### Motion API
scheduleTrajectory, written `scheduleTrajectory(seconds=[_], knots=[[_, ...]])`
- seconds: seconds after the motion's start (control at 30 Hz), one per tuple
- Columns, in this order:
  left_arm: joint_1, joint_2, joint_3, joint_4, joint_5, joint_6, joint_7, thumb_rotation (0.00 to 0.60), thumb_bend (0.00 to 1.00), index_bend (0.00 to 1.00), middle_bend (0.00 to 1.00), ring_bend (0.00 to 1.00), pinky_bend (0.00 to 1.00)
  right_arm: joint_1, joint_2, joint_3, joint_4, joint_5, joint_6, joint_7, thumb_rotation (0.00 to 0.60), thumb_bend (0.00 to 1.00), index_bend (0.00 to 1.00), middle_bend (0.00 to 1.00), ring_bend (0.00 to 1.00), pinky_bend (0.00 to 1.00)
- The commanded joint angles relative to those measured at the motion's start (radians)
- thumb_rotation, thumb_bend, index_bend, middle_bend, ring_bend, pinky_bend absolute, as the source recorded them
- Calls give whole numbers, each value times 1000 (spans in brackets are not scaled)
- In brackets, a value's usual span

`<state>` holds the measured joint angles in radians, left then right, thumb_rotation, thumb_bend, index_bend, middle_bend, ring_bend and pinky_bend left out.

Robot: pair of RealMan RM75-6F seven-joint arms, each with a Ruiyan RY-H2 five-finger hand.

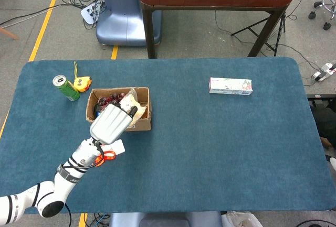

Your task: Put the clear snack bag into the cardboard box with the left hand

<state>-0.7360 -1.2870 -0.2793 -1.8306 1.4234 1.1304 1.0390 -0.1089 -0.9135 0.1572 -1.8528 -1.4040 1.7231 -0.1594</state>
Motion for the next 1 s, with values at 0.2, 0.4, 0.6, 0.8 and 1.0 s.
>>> scheduleTrajectory(seconds=[0.2,0.4,0.6,0.8,1.0], knots=[[-44,-57,-8,108,-55,-7,-13,600,297,704,915,796,908,3,2,-3,-3,4,-8,-1,600,97,168,325,215,335],[-48,-64,11,158,-87,-9,-39,600,297,459,795,727,881,5,4,-3,-5,8,-13,-2,600,97,168,325,215,335],[-41,-61,25,159,-123,11,-19,600,234,27,542,663,872,8,3,-5,-7,10,-19,-7,600,97,168,325,215,335],[-27,-43,37,119,-155,48,26,600,168,0,364,648,872,10,2,-6,-7,11,-22,-11,600,97,168,325,215,335],[10,-7,68,51,-153,112,73,600,168,0,339,643,868,11,2,-8,-7,9,-22,-13,600,98,168,325,215,335]])
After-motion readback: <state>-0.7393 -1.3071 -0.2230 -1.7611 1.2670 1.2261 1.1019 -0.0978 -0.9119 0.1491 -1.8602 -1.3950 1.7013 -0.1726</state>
